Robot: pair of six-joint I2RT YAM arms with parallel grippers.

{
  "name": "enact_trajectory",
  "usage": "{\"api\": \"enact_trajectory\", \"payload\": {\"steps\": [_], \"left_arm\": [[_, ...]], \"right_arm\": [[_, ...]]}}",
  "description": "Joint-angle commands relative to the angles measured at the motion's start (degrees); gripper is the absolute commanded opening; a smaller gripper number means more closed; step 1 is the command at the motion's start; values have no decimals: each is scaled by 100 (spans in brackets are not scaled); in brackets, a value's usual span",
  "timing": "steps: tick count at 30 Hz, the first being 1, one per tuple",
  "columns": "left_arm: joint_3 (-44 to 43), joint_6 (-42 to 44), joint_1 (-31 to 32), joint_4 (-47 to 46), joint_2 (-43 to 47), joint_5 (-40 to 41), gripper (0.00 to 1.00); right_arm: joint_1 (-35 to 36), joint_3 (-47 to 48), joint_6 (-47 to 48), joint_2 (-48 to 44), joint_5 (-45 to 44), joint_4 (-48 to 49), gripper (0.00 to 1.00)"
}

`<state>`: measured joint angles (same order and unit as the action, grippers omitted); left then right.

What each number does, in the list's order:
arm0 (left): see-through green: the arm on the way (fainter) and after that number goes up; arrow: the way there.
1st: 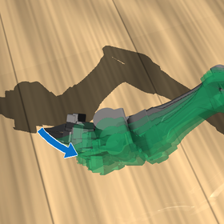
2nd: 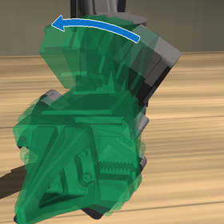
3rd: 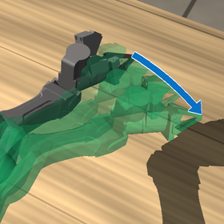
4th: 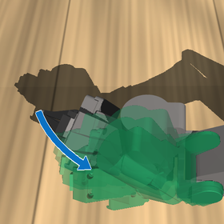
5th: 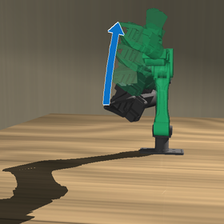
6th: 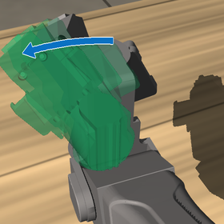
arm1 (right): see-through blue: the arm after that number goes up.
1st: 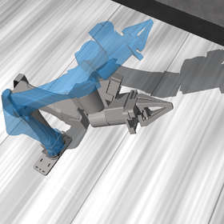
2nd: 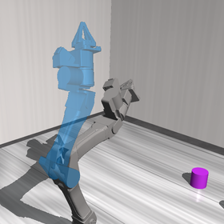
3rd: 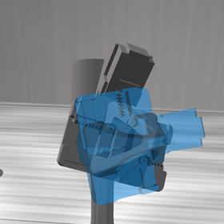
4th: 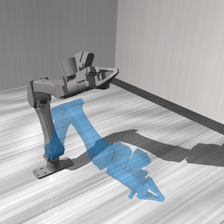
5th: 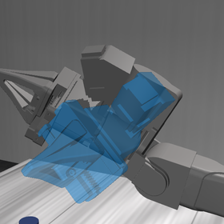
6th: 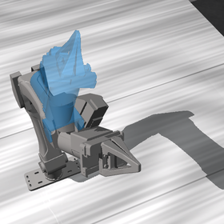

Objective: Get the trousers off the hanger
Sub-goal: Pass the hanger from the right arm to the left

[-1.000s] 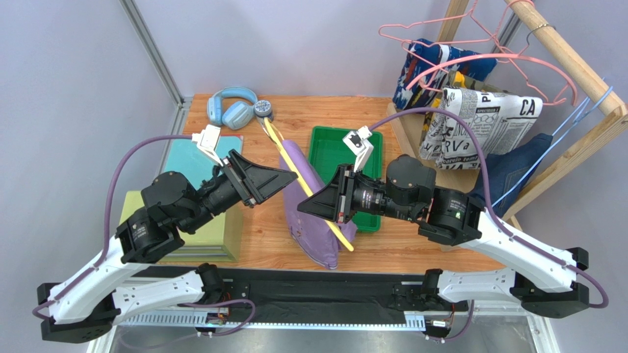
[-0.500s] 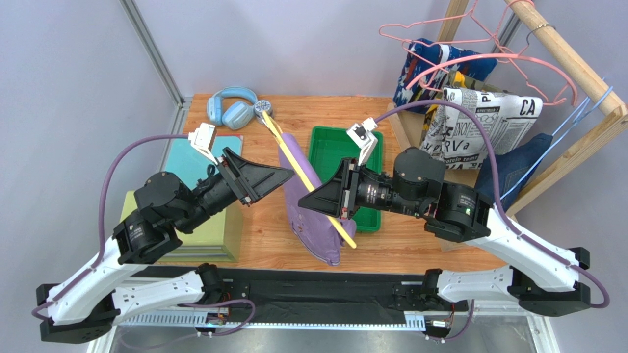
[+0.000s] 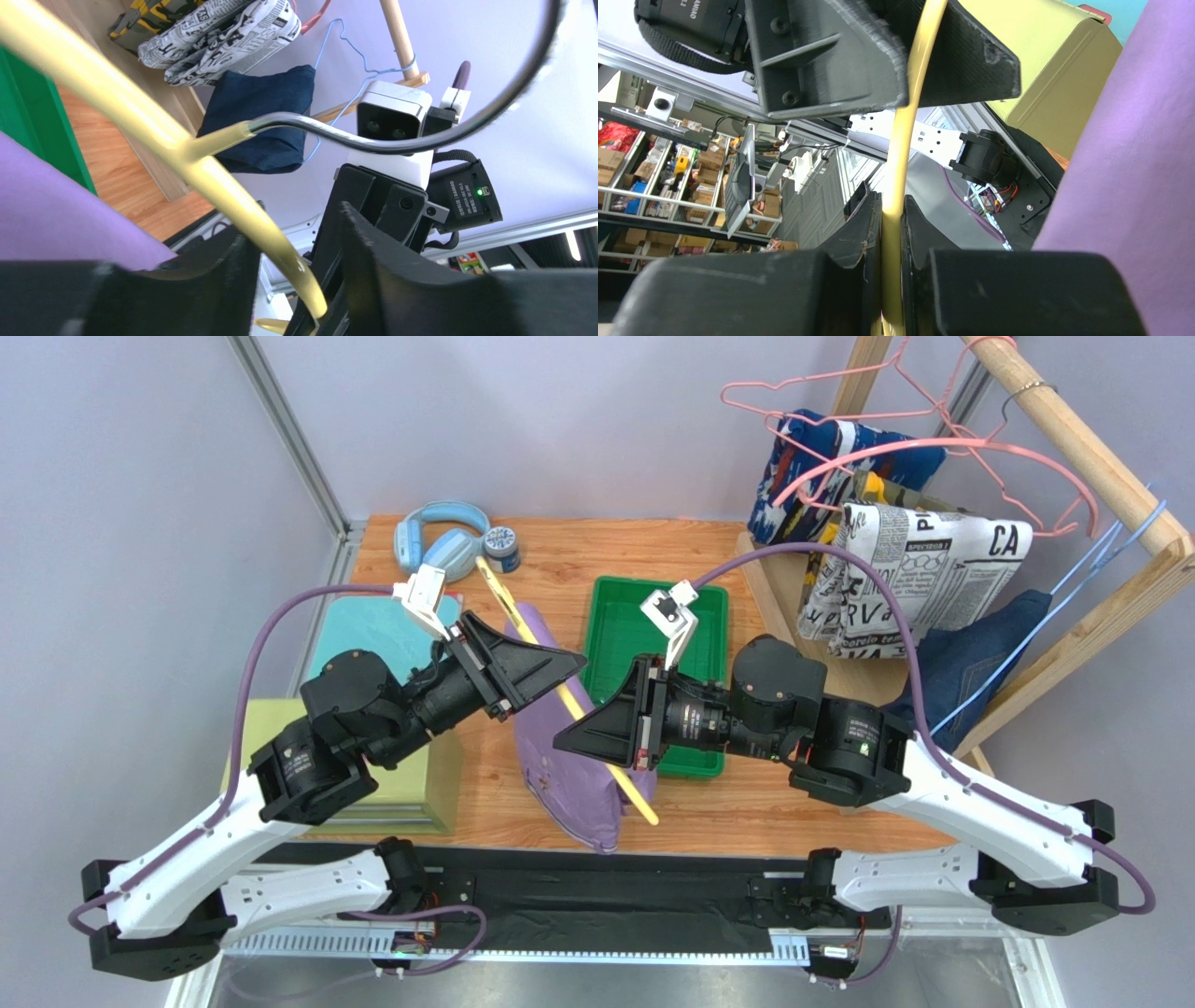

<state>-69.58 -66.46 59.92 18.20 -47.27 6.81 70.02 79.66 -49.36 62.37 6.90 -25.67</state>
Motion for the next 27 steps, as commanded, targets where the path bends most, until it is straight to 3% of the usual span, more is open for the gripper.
{"api": "enact_trajectory", "payload": {"steps": [1, 3, 5, 7, 9, 11, 15, 20, 23, 27], "left_arm": [[33, -166, -7, -844, 60, 84, 39], [-46, -183, -7, -853, 7, -47, 34], [-108, -262, -7, -905, -19, -170, 22], [-134, -306, -7, -906, -11, -232, 8], [-161, -324, -7, -827, 33, -215, 0], [-205, -350, -7, -713, 103, -171, 0], [-406, -377, -7, -449, 244, -13, 0], [-749, -342, -7, -88, 332, -4, 0], [-846, -473, -7, -79, 420, -30, 0], [-969, -780, 2, -79, 499, -92, 0]], "right_arm": [[170, -143, 392, -199, 49, 854, 0], [161, -109, 524, -146, 92, 757, 0], [161, -4, 725, -67, 163, 581, 3], [179, 50, 857, -49, 119, 371, 11], [170, 181, 1095, -49, 14, 82, 22], [170, 348, 1366, -84, -135, -200, 35], [179, 577, 1884, -321, -1046, -1025, 51], [170, 367, 2764, -839, -1752, -1335, 76], [170, -177, 3405, -1209, -1832, -1055, 81], [170, -1047, 4179, -1534, -1026, -13, 85]]}}
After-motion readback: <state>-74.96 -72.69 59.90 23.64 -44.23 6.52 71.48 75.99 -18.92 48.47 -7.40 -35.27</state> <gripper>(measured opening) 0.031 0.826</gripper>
